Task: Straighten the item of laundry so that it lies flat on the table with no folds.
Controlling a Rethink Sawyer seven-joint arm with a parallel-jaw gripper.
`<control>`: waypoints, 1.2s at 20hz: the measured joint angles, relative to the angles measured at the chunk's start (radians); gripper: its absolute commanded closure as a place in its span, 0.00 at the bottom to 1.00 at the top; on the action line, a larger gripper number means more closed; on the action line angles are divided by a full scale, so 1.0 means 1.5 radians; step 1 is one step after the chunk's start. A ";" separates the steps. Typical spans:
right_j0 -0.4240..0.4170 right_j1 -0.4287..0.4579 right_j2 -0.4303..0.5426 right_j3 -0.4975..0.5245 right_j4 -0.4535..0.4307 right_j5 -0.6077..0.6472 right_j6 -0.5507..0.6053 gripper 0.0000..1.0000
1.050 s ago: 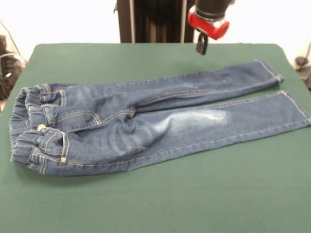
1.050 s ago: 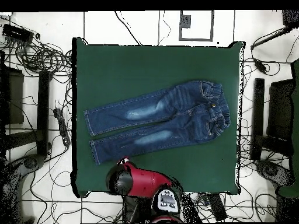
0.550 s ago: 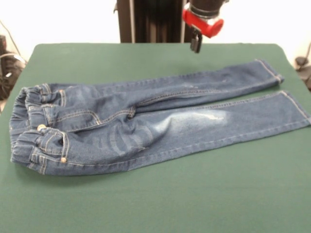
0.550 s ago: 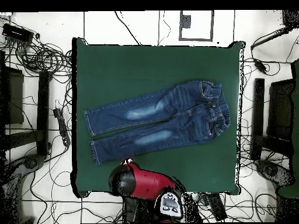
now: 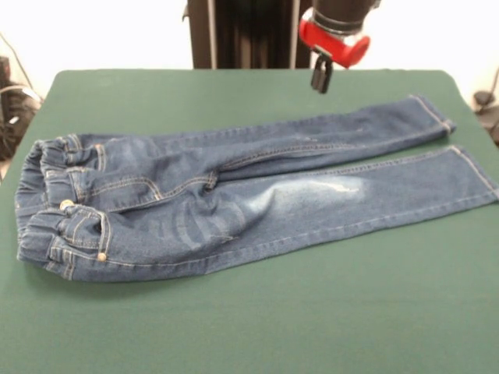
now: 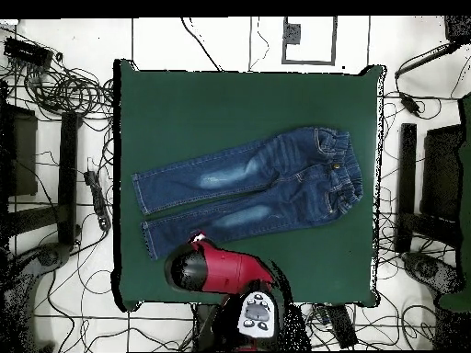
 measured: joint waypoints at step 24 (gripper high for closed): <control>0.002 0.003 -0.020 -0.122 -0.001 0.030 0.000 1.00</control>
